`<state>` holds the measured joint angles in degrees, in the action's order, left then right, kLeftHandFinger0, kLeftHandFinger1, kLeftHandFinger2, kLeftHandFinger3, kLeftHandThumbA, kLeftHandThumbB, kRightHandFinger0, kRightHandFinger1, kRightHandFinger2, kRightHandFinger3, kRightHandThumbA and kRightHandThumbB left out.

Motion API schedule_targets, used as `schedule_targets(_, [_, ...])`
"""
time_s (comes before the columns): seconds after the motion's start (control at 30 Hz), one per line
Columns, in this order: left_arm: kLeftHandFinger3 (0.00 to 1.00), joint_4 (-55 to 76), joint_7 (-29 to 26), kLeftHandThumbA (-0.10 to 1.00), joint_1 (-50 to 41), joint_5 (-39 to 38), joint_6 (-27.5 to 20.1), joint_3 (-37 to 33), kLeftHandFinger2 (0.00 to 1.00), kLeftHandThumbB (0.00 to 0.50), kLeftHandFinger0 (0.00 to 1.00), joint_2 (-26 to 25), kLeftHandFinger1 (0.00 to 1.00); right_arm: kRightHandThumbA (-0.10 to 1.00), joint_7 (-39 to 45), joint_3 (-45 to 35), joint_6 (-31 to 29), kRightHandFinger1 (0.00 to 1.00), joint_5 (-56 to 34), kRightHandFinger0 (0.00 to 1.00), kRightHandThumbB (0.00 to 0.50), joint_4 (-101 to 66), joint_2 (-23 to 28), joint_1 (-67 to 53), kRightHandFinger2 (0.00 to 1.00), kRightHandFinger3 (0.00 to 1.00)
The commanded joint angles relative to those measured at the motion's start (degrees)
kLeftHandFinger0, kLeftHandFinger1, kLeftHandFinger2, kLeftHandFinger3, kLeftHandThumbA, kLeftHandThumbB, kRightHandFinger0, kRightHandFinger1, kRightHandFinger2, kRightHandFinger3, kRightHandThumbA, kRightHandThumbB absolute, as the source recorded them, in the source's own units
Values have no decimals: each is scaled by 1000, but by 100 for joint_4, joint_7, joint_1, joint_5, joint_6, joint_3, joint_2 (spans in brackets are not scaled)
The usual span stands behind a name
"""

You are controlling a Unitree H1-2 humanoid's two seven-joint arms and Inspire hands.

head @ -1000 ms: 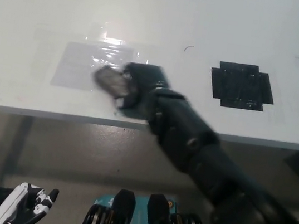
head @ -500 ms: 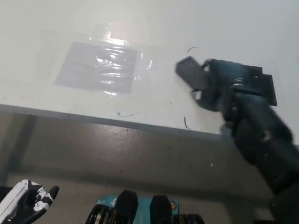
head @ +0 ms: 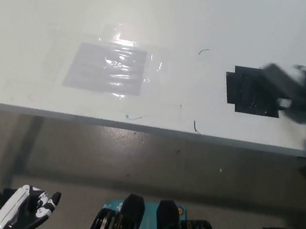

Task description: A whiteboard eraser is kept on the black marked spot on the table infront of the robot and the robot uses its right hand to swipe it back and forth on the table twice to clean it

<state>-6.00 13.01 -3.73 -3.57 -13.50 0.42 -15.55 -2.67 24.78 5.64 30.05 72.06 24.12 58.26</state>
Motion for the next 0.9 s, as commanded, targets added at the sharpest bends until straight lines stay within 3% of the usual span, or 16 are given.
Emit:
schedule_targets(0.0, [0, 56, -14, 570, 5, 32, -131, 42, 0, 285, 0, -69, 0, 675, 170, -579, 234, 1000, -539, 1000, 231, 179, 969, -369, 1000, 1000])
schedule_targets(0.07, [0, 60, -8, 566, -3, 19, -132, 35, 0, 285, 0, -54, 0, 690, 280, -663, 258, 1000, -499, 1000, 232, -69, 1120, -484, 1000, 1000])
schedule_targets(0.23, [0, 46, -67, 589, 17, 119, -177, 44, 0, 296, 0, -57, 0, 670, 348, -726, 301, 1000, -436, 1000, 179, -60, 1255, -478, 1000, 1000])
schedule_targets(0.37, [0, 68, -46, 597, 24, 102, -94, 55, 0, 307, 0, -75, 0, 675, 373, -733, 288, 1000, -444, 1000, 203, -106, 1257, -504, 1000, 1000])
schedule_targets(0.43, [0, 36, -9, 578, 40, 47, -146, 52, 0, 288, 0, -69, 0, 708, 367, -734, 276, 1000, -465, 993, 278, -225, 1175, -543, 1000, 1000])
schedule_targets(0.47, [0, 24, 2, 577, 46, 31, -156, 53, 0, 288, 0, -69, 0, 699, 336, -697, 266, 1000, -449, 1000, 250, -121, 1075, -475, 1000, 1000])
schedule_targets(0.5, [0, 29, 3, 574, 47, 24, -135, 54, 0, 289, 0, -66, 0, 681, 286, -673, 274, 1000, -431, 1000, 237, -40, 993, -422, 1000, 961])
schedule_targets(0.53, [0, 44, 5, 571, 45, 13, -105, 54, 0, 289, 0, -61, 0, 662, 203, -675, 218, 1000, -442, 1000, 228, 9, 868, -386, 996, 857])
schedule_targets(0.57, [0, 50, 4, 569, 34, 28, -103, 38, 0, 289, 0, -47, 0, 647, 177, -691, 134, 1000, -468, 935, 227, 14, 821, -396, 958, 815])
schedule_targets(0.6, [0, 56, 4, 570, 31, 34, -84, 31, 0, 290, 0, -41, 0, 650, 173, -681, 91, 1000, -467, 987, 223, 41, 776, -380, 1000, 941])
schedule_targets(0.63, [0, 63, 5, 570, 30, 38, -88, 28, 0, 290, 0, -43, 0, 647, 230, -657, 126, 1000, -471, 1000, 209, 68, 598, -289, 1000, 1000])
schedule_targets(0.73, [0, 58, -21, 578, 35, 111, -145, 15, 0, 288, 0, -42, 0, 612, 318, -698, 179, 1000, -558, 1000, 174, -71, 247, -175, 1000, 1000])
schedule_targets(0.77, [0, 86, -30, 582, 28, 128, -110, 18, 0, 290, 0, -50, 0, 634, 306, -684, 181, 984, -556, 939, 197, -136, 76, -127, 981, 1000])
schedule_targets(0.83, [0, 105, -35, 594, 37, 139, -70, 22, 0, 294, 0, -57, 0, 647, 308, -698, 222, 791, -580, 676, 203, -228, -181, -28, 847, 987])
schedule_targets(0.87, [0, 88, -31, 608, 53, 140, -67, 25, 0, 299, 0, -67, 0, 622, 269, -653, 189, 621, -544, 506, 164, -254, -393, 64, 663, 680])
